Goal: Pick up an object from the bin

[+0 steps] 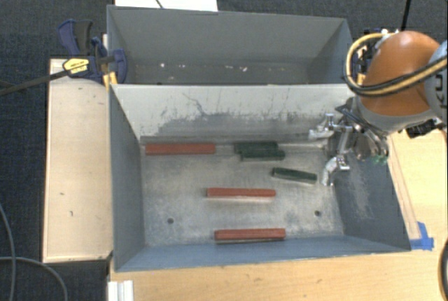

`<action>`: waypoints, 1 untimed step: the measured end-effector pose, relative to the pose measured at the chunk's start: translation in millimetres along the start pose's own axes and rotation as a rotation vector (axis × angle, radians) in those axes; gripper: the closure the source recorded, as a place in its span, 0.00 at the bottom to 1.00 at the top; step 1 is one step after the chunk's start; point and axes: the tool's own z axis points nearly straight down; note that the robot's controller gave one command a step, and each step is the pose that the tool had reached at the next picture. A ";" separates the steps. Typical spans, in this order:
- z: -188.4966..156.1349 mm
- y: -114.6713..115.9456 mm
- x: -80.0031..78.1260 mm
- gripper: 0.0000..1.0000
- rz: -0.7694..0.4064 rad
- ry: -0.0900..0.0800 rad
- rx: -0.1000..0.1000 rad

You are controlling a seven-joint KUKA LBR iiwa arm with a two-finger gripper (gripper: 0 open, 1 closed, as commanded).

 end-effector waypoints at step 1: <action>0.0 0.0 0.0 0.00 0.000 0.000 0.000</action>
Offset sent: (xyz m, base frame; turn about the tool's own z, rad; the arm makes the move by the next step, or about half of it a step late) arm -0.0269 0.0131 -0.0768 0.0991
